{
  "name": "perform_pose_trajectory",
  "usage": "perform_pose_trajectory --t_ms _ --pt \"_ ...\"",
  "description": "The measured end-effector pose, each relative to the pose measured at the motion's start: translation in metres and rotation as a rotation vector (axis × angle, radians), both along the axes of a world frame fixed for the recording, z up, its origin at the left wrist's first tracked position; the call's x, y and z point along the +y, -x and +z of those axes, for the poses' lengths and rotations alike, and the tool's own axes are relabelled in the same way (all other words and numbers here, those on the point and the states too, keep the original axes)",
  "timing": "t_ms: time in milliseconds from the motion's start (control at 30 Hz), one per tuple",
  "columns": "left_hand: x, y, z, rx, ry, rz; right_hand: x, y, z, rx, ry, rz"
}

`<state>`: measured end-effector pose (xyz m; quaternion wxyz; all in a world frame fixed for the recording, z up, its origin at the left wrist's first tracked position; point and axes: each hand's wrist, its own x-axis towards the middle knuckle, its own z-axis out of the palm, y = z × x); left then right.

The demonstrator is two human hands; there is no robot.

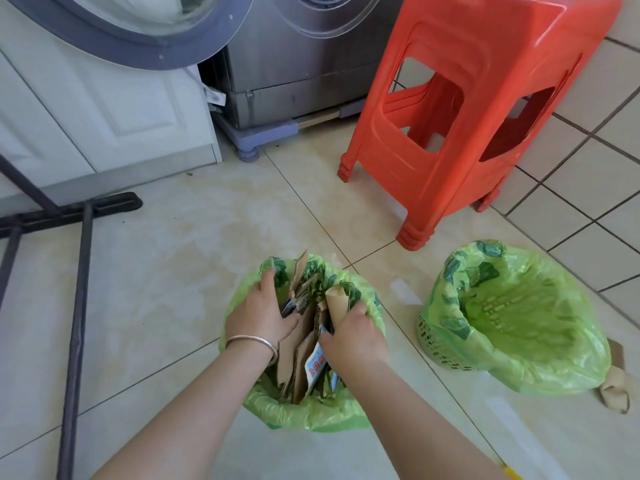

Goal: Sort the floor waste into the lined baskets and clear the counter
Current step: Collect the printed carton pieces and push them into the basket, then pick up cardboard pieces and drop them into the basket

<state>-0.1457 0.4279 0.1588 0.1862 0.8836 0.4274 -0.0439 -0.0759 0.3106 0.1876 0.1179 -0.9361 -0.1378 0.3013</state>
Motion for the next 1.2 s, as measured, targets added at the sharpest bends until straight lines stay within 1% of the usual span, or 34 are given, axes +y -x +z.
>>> perform_pose_trajectory --t_ms 33,67,100,167,200,267,333,367,433,467,500,533,600,667,733,800,867,900,967,1100,1200 --pt "-0.001 0.003 0.007 -0.102 -0.134 -0.035 0.0 -0.001 0.002 -0.082 0.015 0.083" --pt "0.0 0.006 0.008 -0.188 -0.281 -0.125 0.0 -0.001 0.003 -0.141 0.033 0.168" --pt "0.002 0.006 0.008 -0.214 -0.372 -0.239 -0.001 0.0 0.002 -0.171 0.052 0.235" --pt "0.009 0.005 0.0 -0.142 -0.487 -0.445 -0.002 0.003 -0.004 -0.183 0.069 0.303" --pt "0.013 0.004 -0.009 -0.113 -0.513 -0.505 -0.003 0.005 -0.007 -0.181 0.068 0.314" --pt "0.016 0.001 -0.014 0.01 -0.462 -0.6 -0.002 0.009 -0.016 -0.151 0.068 0.311" --pt "0.016 -0.007 -0.012 0.088 -0.434 -0.689 0.002 0.007 -0.024 -0.087 0.075 0.283" --pt "0.015 -0.011 -0.014 0.209 -0.368 -0.684 0.004 0.005 -0.024 -0.053 0.083 0.274" --pt "0.017 -0.012 -0.018 0.408 -0.153 -0.653 0.005 0.002 -0.02 0.017 0.089 0.262" --pt "0.021 -0.009 -0.015 0.426 -0.077 -0.632 0.003 0.001 -0.014 0.045 0.087 0.262" --pt "0.025 -0.005 -0.01 0.38 -0.066 -0.615 -0.002 0.002 -0.006 0.056 0.071 0.263" --pt "0.03 -0.002 0.001 0.362 -0.077 -0.596 -0.009 0.002 0.004 0.043 0.028 0.26" --pt "0.04 -0.004 0.028 0.297 -0.145 -0.545 -0.03 0.004 0.028 0.001 -0.122 0.216" --pt "0.033 -0.017 0.054 0.143 -0.166 -0.483 -0.059 0.008 0.05 0.024 -0.266 0.073" --pt "-0.002 -0.032 0.085 0.023 -0.124 -0.499 -0.095 0.014 0.069 0.076 -0.377 -0.104" --pt "-0.056 -0.047 0.115 -0.069 -0.101 -0.586 -0.134 0.018 0.083 0.083 -0.487 -0.267" --pt "-0.121 -0.063 0.139 -0.087 -0.101 -0.71 -0.186 0.021 0.099 0.037 -0.554 -0.419" --pt "-0.142 -0.07 0.146 -0.101 -0.098 -0.74 -0.199 0.021 0.105 0.018 -0.555 -0.456" --pt "-0.21 -0.077 0.162 -0.13 -0.078 -0.87 -0.258 0.028 0.118 -0.049 -0.562 -0.572" --pt "-0.343 -0.074 0.181 -0.135 -0.034 -1.04 -0.38 0.054 0.136 -0.153 -0.606 -0.774" --pt "-0.438 -0.066 0.182 -0.104 -0.011 -1.147 -0.47 0.081 0.141 -0.199 -0.633 -0.928"
